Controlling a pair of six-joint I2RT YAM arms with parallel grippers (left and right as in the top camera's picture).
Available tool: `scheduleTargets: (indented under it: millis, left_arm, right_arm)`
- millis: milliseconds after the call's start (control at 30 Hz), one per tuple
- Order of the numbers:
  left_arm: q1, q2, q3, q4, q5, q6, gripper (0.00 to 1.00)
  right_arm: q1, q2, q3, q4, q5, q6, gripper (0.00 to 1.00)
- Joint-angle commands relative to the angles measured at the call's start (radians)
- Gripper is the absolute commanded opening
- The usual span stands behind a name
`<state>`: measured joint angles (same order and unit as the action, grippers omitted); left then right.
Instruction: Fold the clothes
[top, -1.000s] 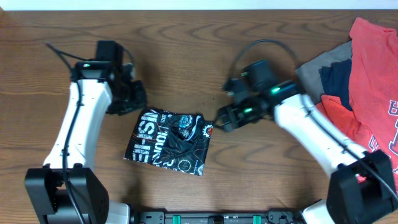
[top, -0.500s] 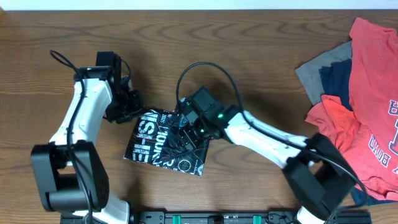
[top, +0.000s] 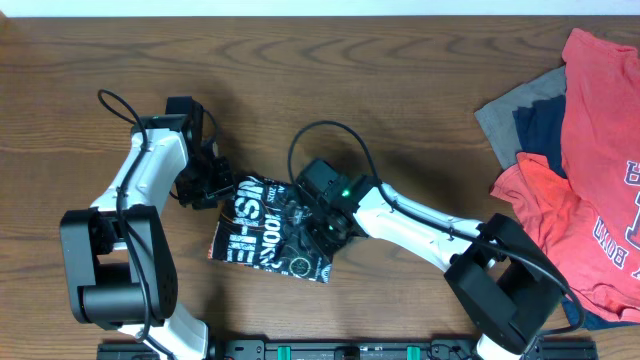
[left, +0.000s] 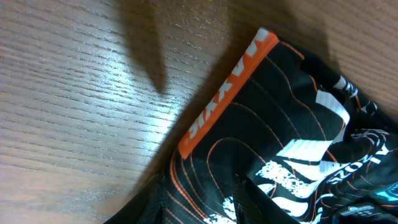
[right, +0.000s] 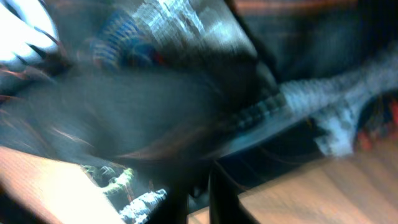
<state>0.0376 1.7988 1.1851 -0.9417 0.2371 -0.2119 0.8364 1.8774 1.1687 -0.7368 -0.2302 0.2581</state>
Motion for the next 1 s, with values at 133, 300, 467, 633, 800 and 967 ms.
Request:
scheduleTargets:
  millis: [133,300,467,633,800,967]
  left_arm:
    - [-0.002,0.011,-0.006,-0.006,0.006,0.009,0.37]
    - [-0.002,0.011,-0.006,-0.006,0.005,0.009,0.37]
    - [-0.002,0.011,-0.006,-0.006,0.006,0.009,0.37]
    - [-0.002,0.011,-0.006,-0.006,0.005,0.009,0.37]
    - [-0.002,0.011,-0.006,-0.006,0.005,0.009,0.36]
    - [-0.002,0.011,-0.006,-0.006,0.005,0.009,0.37]
  right_arm:
    - [0.008,0.004,0.001,-0.096,0.081,0.063,0.56]
    - [-0.008,-0.034,0.024,-0.144,0.080,0.081,0.43]
    - [-0.033,-0.156,0.102,-0.126,0.084,0.074,0.59]
    - [-0.037,-0.196,0.112,-0.051,0.038,0.025,0.66]
    - [-0.016,-0.135,0.097,-0.047,0.039,0.026,0.66]
    - [0.003,-0.044,0.097,-0.023,0.039,0.027,0.62]
